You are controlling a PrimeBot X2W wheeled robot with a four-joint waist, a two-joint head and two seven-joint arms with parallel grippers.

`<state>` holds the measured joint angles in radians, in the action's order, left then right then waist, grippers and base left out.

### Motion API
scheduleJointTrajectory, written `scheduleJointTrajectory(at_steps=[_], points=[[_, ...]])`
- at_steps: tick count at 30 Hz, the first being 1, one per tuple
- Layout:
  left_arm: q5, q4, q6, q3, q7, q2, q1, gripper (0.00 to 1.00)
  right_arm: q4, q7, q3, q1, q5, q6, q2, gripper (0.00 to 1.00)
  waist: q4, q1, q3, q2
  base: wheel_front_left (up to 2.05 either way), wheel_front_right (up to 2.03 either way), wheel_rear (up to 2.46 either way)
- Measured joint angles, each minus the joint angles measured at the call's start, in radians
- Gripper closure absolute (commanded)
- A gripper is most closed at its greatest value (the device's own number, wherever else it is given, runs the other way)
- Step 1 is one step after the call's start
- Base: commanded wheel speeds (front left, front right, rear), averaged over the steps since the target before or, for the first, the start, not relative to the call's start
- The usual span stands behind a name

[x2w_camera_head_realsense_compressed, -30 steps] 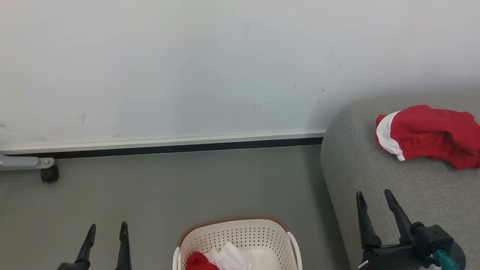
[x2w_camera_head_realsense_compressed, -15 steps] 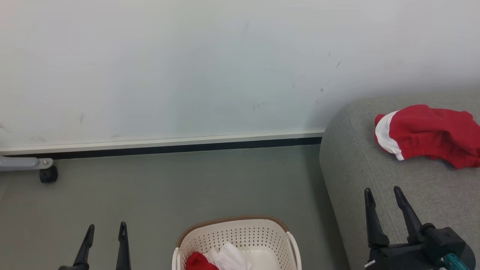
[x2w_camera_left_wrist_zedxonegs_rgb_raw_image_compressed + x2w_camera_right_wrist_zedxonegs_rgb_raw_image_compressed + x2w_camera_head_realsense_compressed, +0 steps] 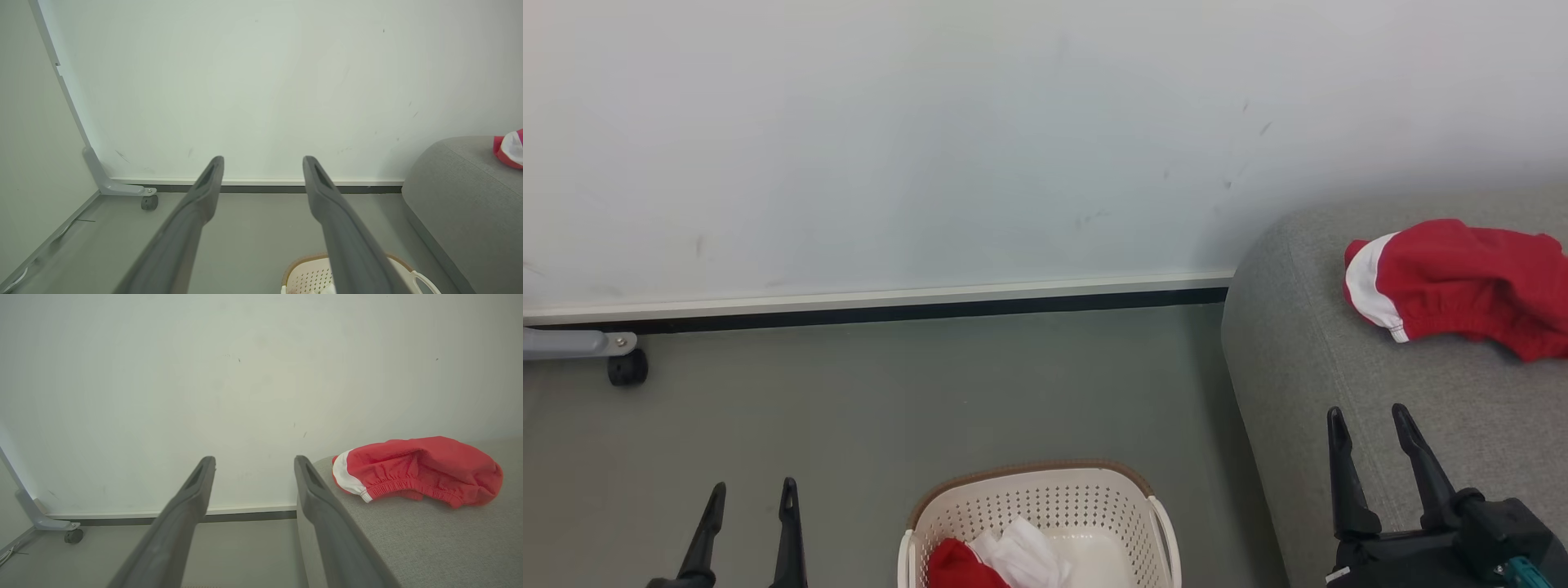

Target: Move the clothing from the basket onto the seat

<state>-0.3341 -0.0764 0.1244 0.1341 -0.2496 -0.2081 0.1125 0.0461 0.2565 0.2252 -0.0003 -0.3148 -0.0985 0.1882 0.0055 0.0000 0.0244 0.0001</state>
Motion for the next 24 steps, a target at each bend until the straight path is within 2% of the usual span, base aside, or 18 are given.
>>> scheduleJointTrajectory(at_steps=[11,17,24], points=[[0.021,0.013,-0.003,0.009,0.0,-0.011,-0.011,0.0,-0.058,0.0,-0.031,-0.001,0.0,-0.007,0.009,0.0,-0.001,0.0,-0.07,-0.0001,0.0,0.0,0.0],[0.042,-0.002,-0.03,0.056,0.02,-0.014,-0.108,0.0,-0.078,0.0,-0.063,-0.066,0.006,-0.007,0.039,0.0,-0.004,0.0001,-0.142,0.0,0.0,0.0,0.0],[0.09,-0.112,-0.078,0.143,0.079,-0.014,-0.225,0.0,-0.113,0.0,-0.09,-0.128,0.011,-0.007,0.058,0.0,-0.014,0.0002,-0.238,0.0001,0.0,0.0,0.0]])
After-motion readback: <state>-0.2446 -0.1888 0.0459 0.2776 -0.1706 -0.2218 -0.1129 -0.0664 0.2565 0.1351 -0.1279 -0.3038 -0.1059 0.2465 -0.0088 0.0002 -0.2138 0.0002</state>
